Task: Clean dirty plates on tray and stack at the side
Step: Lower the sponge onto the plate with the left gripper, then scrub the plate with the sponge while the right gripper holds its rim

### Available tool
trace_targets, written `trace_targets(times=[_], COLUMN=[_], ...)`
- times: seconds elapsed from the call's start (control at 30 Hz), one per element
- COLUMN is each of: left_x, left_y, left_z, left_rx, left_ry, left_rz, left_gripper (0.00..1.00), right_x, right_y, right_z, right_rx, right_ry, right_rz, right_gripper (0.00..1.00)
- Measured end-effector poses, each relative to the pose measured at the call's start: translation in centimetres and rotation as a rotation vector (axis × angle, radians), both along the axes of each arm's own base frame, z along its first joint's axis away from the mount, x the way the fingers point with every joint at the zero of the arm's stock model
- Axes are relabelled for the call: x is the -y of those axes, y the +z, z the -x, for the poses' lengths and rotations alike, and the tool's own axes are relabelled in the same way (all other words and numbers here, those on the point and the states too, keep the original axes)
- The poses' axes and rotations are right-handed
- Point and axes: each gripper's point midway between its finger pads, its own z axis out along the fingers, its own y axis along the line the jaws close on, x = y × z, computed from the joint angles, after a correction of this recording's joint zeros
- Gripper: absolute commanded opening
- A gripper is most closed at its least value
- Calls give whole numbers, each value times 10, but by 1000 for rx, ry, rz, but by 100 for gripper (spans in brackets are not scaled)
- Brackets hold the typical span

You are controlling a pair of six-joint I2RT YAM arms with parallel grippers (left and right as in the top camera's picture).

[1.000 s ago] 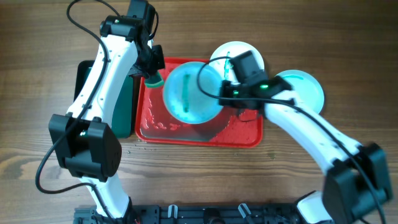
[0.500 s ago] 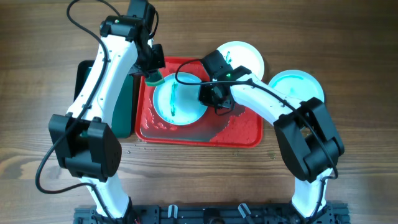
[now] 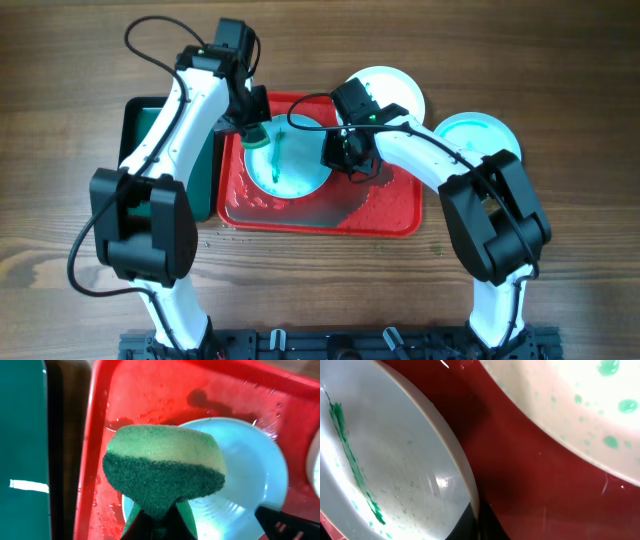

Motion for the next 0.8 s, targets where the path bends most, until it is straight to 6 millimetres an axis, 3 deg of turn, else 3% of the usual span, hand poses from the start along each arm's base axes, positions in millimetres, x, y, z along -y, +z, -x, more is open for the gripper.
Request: trace_targets(times=[0.43, 0.57, 0.67, 0.8], left_x=[32, 32, 35, 46], left_y=[-65, -72, -74, -75], left_z=[-9, -4, 16, 64], left_rx=[98, 66, -17, -188], left_ry=[-200, -221, -286, -440], left_rz=[31, 25, 47, 151], left_gripper=[4, 4, 4, 4], right_x=[-4, -4, -3, -4], right_y=[1, 0, 0, 0], right_z=[3, 4, 5, 5], right_rx=[-5, -6, -9, -1], right_ry=[36, 39, 47, 69], right_rz=[-20, -19, -18, -18], right_gripper=[4, 4, 4, 4])
